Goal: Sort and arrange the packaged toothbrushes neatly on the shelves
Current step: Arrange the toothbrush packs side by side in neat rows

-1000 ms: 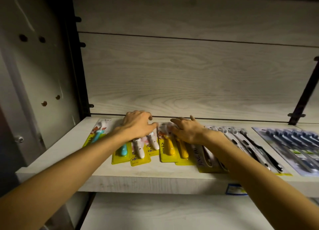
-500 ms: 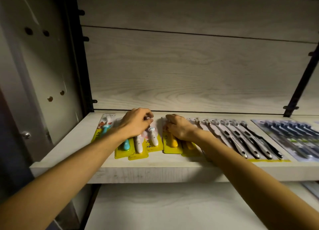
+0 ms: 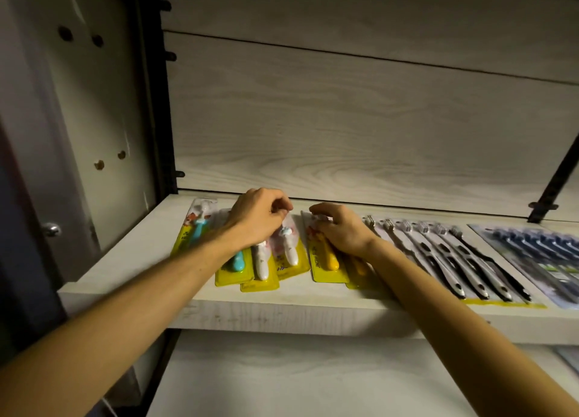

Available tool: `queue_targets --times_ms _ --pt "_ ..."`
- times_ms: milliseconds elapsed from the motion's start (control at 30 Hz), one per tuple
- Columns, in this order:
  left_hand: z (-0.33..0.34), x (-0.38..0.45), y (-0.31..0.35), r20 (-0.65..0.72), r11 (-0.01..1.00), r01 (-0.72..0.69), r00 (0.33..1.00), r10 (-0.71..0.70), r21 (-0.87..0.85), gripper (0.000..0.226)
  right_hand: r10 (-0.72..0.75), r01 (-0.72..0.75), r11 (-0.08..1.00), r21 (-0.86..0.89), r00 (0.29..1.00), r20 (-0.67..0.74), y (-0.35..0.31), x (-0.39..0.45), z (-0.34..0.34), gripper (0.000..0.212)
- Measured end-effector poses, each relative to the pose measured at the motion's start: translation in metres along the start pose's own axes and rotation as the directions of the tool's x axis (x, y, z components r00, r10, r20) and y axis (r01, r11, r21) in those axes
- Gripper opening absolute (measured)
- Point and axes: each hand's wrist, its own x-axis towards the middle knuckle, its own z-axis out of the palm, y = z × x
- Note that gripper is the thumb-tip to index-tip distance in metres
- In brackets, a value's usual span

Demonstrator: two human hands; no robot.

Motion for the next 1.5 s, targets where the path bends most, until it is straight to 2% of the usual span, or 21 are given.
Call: queue_targets --times_ms 300,400,533,700,767,833,967,1000,1033,1100,1167,1200,1367,1500 --pt "0.004 -0.007 0.007 0.037 0.997 -0.037 0.999 0.034 0.072 0.012 -0.030 0.032 0.998 0.056 0.999 -0.036 0.000 -0.007 0.001 0.031" --pt "0.006 -0.007 0.007 0.032 1.000 -0.011 0.999 0.012 -0.022 0.012 -0.041 0.043 0.996 0.074 0.999 -0.032 -0.001 -0.009 0.002 0.029" --pt "0.011 -0.003 0.009 0.044 0.986 0.027 0.999 -0.020 -0.162 0.010 -0.018 0.023 0.992 0.127 0.999 -0.039 0.000 -0.011 0.003 0.037" --pt "0.016 -0.003 0.015 0.103 0.965 0.006 0.994 0.022 -0.260 0.020 0.057 -0.039 0.957 0.287 0.997 -0.053 0.000 -0.011 0.004 0.048" --pt "0.016 -0.004 0.016 0.108 0.965 -0.001 0.994 0.030 -0.262 0.022 0.063 -0.046 0.958 0.284 0.997 -0.048 0.001 -0.010 0.004 0.053" --pt "0.016 -0.004 0.016 0.065 0.962 -0.002 0.998 0.020 -0.271 0.018 0.053 -0.042 0.963 0.265 0.998 -0.035 0.001 -0.010 0.005 0.056" --pt "0.006 -0.004 0.020 -0.228 0.978 0.012 0.972 -0.061 -0.209 0.013 0.036 -0.033 0.974 0.226 0.999 -0.008 -0.001 -0.011 0.004 0.056" --pt "0.001 -0.004 0.019 -0.262 0.982 0.039 0.961 -0.088 -0.185 0.011 0.029 -0.027 0.978 0.205 1.000 -0.006 -0.002 -0.011 0.004 0.053" --pt "-0.004 -0.004 0.017 -0.245 0.987 0.071 0.964 -0.105 -0.146 0.010 0.017 -0.016 0.984 0.177 1.000 -0.006 -0.002 -0.011 0.004 0.047" --pt "-0.014 -0.005 0.007 -0.064 0.993 0.117 0.991 -0.118 -0.008 0.016 -0.025 0.025 0.996 0.087 1.000 0.004 -0.001 -0.010 0.004 0.035" --pt "-0.019 -0.010 -0.004 0.134 0.985 0.125 0.981 -0.141 0.121 0.030 -0.060 0.060 0.998 -0.015 0.998 0.018 0.000 -0.008 0.005 0.034" --pt "-0.019 -0.013 -0.009 0.173 0.982 0.131 0.973 -0.154 0.138 0.033 -0.067 0.068 0.997 -0.047 0.998 0.021 0.000 -0.007 0.005 0.034" --pt "-0.017 -0.018 -0.018 0.141 0.989 0.144 0.980 -0.140 -0.024 0.033 -0.070 0.072 0.993 -0.090 0.997 0.032 0.002 -0.007 0.007 0.045" --pt "-0.018 -0.017 -0.018 0.106 0.996 0.083 0.991 -0.084 0.020 0.023 -0.059 0.065 0.989 -0.130 0.997 0.044 0.001 -0.008 0.008 0.051"
